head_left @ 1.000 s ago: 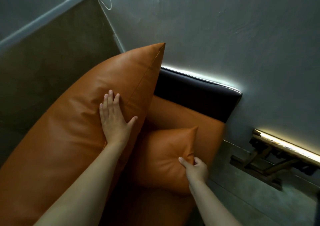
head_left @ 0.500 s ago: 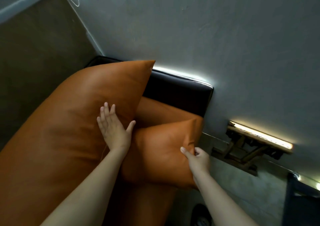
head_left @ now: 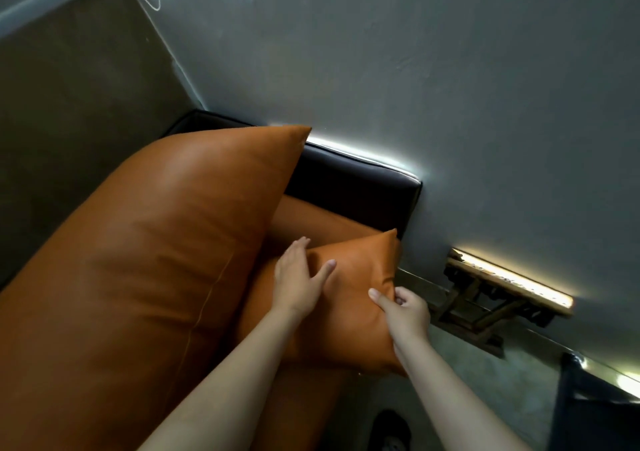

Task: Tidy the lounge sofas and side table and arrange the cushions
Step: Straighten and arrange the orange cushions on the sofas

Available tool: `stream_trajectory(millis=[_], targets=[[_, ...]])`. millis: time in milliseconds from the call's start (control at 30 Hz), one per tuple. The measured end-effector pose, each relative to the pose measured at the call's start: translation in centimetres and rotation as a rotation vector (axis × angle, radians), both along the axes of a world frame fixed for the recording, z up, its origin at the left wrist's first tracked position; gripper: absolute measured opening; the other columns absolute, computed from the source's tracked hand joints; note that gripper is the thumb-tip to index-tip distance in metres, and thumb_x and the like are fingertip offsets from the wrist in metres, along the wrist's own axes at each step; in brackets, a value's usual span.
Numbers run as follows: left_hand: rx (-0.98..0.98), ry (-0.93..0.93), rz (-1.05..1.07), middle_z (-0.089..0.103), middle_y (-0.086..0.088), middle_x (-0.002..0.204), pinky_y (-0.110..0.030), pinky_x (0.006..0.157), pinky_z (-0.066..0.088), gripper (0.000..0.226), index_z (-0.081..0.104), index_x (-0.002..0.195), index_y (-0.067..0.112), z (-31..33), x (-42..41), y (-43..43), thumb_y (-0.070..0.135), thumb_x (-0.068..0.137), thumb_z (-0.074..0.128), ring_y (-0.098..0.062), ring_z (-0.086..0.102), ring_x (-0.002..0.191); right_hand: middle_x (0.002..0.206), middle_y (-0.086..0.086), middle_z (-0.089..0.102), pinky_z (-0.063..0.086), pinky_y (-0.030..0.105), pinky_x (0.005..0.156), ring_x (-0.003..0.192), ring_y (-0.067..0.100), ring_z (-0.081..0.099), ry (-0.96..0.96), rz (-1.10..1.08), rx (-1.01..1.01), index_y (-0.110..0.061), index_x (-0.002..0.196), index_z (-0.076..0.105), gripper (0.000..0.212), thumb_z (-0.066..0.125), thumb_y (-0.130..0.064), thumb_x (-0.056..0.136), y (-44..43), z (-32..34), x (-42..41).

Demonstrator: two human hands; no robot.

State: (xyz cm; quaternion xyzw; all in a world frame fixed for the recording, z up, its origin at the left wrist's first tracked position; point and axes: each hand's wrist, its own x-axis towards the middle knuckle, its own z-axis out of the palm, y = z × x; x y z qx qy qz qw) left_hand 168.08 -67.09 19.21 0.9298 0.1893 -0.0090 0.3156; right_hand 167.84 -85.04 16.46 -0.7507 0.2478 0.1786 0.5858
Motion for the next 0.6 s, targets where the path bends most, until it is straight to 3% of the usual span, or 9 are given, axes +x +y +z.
stream_trajectory(millis=[133,233,433,600], targets=[[-0.041,0.104,-0.038,0.033,0.000,0.155,-0.034,0.118,0.017,0.067,0.032,0.148,0.019,-1.5,0.4,-1.6,0.054,0.094,0.049,-0.018,0.024,0.145,0.079,0.010,0.070,0.052,0.038,0.074,0.078,0.029,0.065,-0.014,-0.022,-0.017,-0.004,0.079,0.069,0.024,0.077,-0.027,0.080,-3.7,-0.3,1.3],[-0.052,0.184,-0.044,0.030,-0.001,0.156,-0.034,0.119,0.014,0.067,0.031,0.149,0.019,-2.9,0.4,-2.4,0.054,0.094,0.047,-0.018,0.021,0.146,0.087,0.008,0.070,0.050,0.035,0.071,0.083,0.027,0.065,0.012,-0.006,-0.024,-0.007,0.089,0.069,0.030,0.076,-0.035,0.080,-4.3,-1.6,1.3],[-0.078,0.224,-0.049,0.026,0.000,0.158,-0.034,0.121,0.010,0.067,0.029,0.149,0.019,-4.5,1.1,-3.2,0.052,0.095,0.048,-0.016,0.016,0.147,0.115,0.005,0.058,0.050,0.039,0.081,0.099,0.025,0.059,0.123,-0.045,0.080,-0.018,0.125,0.051,0.054,0.073,-0.043,0.081,-5.3,-2.7,2.1],[-0.122,0.213,0.042,0.023,0.000,0.159,-0.035,0.120,0.009,0.065,0.031,0.148,0.018,-5.7,1.4,-3.9,0.051,0.095,0.049,-0.017,0.013,0.148,0.138,0.006,0.046,0.044,0.037,0.090,0.117,0.022,0.049,0.062,-0.009,0.047,-0.023,0.135,0.044,0.064,0.074,-0.041,0.080,-5.2,-3.0,3.3]])
